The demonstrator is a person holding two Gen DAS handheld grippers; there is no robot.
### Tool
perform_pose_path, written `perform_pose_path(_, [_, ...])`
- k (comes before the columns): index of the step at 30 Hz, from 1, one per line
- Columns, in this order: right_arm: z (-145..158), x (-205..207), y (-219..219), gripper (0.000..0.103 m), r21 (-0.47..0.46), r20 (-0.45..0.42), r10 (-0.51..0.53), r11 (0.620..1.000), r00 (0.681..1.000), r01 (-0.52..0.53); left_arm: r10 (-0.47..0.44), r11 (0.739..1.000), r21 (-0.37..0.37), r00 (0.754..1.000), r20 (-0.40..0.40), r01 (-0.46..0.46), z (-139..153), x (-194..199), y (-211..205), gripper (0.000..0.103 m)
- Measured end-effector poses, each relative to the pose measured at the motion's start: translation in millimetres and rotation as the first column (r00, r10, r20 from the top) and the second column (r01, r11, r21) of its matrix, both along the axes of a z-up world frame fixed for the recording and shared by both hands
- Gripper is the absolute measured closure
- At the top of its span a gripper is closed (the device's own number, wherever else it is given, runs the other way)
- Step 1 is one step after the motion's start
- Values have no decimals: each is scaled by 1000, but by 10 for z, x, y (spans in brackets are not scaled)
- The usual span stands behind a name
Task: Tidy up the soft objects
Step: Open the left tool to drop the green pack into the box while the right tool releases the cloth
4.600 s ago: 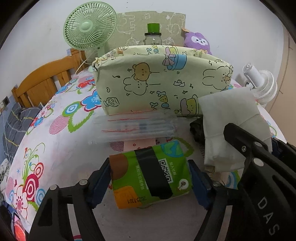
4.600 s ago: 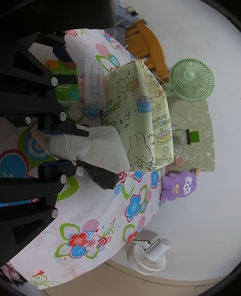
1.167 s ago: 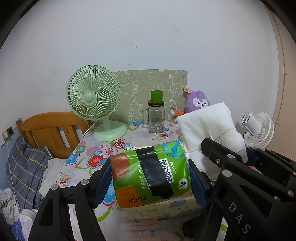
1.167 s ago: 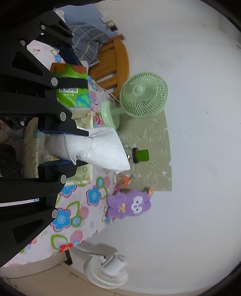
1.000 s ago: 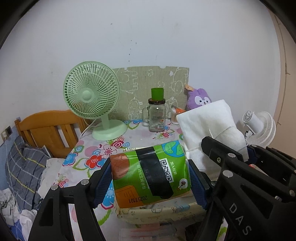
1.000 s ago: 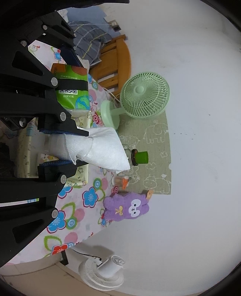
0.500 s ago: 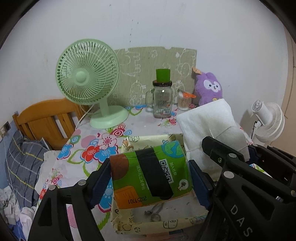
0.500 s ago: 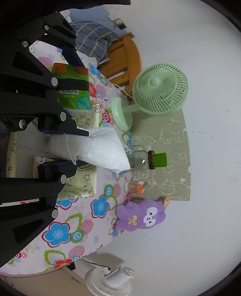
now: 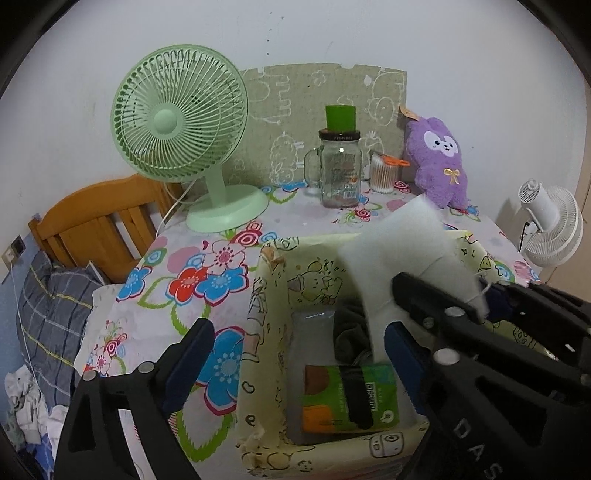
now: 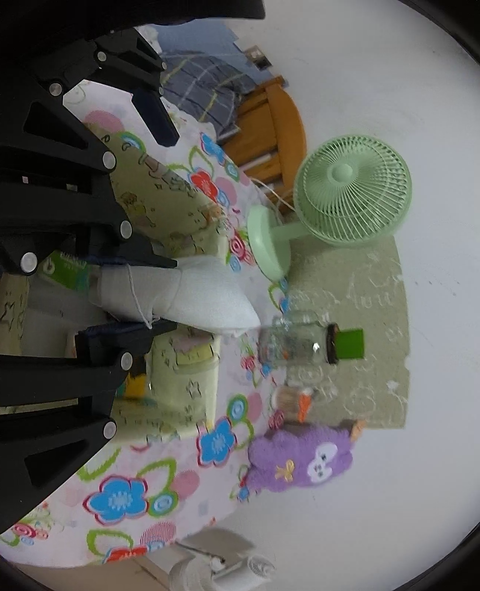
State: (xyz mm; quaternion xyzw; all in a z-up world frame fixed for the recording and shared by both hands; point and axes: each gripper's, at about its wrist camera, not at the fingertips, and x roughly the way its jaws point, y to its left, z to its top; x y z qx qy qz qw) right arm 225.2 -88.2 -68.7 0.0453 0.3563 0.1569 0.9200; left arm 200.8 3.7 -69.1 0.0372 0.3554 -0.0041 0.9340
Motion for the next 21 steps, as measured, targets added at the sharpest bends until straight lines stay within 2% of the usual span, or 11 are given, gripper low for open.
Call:
perform_pose_path(2, [-28,30,35,67,5,-11,12,1000,1000,-12,3,1000,0,1000,-3,-3,-11,10,23,7])
perform_pose_path(7, [-39,39,52,41,-22,-5,-7,1000,1000,7,-8,1000,-13,1000,-11,8,-31,12,29,6])
perform_pose_path(11, [-24,21,25,26,-44,9,-33,998,999,33,-23,1000,-19,1000,-7,23,-28,1,4,4])
perform_pose_path(15, [-5,-3,0,21,-54,6,-44,998,999,44,-25,999,-22,1000,-4,25,-19,-21,-10,4])
perform_pose_path(21, [57,-85,-32,20,-66,22,-61,996,998,62,-31,999,-30,1000,8,31,25,-88,-23,3])
